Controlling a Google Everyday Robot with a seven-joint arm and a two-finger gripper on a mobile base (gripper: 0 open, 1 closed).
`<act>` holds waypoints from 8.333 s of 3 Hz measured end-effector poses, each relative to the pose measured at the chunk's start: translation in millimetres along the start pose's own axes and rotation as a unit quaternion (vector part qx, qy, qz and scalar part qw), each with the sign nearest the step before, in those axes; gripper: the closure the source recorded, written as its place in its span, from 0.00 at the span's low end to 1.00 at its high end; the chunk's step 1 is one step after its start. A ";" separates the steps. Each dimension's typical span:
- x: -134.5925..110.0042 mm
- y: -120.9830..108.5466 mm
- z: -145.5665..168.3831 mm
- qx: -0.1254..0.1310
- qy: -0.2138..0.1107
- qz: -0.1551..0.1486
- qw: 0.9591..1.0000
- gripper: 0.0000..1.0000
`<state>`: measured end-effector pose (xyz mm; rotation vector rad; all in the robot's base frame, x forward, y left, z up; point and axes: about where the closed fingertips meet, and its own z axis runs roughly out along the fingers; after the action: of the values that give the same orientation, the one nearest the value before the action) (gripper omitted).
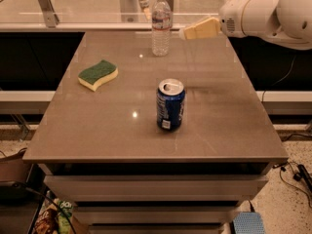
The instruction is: Knock water bottle over
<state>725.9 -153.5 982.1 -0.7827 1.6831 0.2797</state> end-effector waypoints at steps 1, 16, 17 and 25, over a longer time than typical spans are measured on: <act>4.1 -3.0 25.5 -0.010 -0.010 0.007 1.000 0.00; 7.9 25.0 184.0 -0.071 -0.093 0.135 0.984 1.00; 3.8 25.5 177.6 -0.065 -0.085 0.134 0.985 1.00; 24.2 -13.0 84.5 -0.002 0.213 0.060 0.975 1.00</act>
Offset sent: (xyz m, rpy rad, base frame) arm 0.0636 0.0320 -0.0268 0.0744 0.0045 0.0527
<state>797.7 -123.2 939.3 -0.7820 2.1392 0.2083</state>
